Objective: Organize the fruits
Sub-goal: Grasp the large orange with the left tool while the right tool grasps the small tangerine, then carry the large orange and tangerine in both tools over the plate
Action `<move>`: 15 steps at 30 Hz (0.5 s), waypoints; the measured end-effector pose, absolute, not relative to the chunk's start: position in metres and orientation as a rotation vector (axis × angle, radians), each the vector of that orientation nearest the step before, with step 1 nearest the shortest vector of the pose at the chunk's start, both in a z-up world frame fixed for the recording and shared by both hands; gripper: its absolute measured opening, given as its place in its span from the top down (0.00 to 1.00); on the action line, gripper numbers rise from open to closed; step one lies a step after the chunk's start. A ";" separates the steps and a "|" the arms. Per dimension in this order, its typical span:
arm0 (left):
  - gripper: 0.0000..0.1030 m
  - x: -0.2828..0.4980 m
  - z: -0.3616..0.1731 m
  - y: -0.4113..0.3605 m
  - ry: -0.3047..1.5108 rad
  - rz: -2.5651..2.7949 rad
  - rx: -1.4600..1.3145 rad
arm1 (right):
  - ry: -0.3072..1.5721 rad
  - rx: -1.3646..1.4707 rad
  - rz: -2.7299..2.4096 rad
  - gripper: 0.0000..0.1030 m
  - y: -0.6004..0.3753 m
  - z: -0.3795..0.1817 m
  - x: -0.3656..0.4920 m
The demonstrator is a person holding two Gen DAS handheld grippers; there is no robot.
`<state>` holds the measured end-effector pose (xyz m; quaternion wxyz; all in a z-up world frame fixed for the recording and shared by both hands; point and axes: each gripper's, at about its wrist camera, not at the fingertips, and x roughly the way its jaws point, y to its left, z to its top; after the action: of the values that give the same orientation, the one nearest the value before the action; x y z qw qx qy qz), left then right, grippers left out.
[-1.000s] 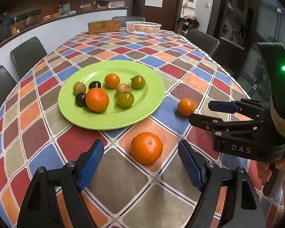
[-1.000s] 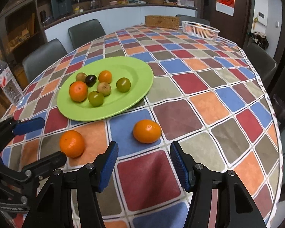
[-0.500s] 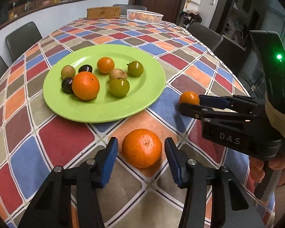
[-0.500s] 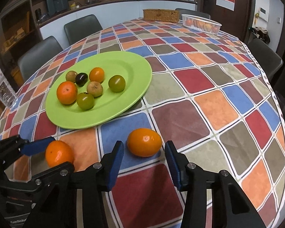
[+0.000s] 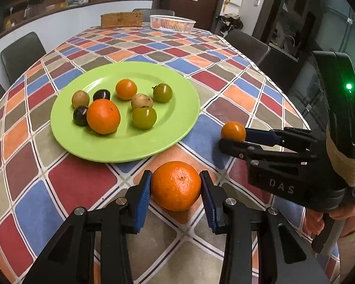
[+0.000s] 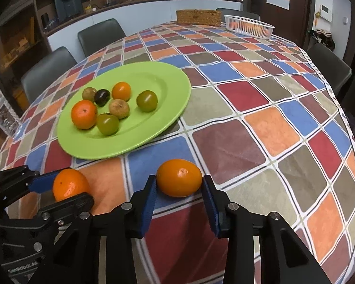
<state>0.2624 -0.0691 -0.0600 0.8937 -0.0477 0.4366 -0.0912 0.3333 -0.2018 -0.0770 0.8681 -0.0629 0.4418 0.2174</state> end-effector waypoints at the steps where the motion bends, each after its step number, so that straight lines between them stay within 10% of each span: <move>1: 0.62 0.260 -0.058 -0.069 0.898 -0.193 -0.094 | 0.921 -0.128 0.456 0.62 -0.202 -0.075 0.329; 15: 0.62 0.231 -0.023 -0.058 0.811 -0.225 -0.077 | 0.853 -0.103 0.462 0.62 -0.195 -0.043 0.288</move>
<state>0.2306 -0.0580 -0.0233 0.9121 -0.0374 0.3933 -0.1094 0.2883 -0.1950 -0.0434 0.8834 -0.0493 0.4097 0.2221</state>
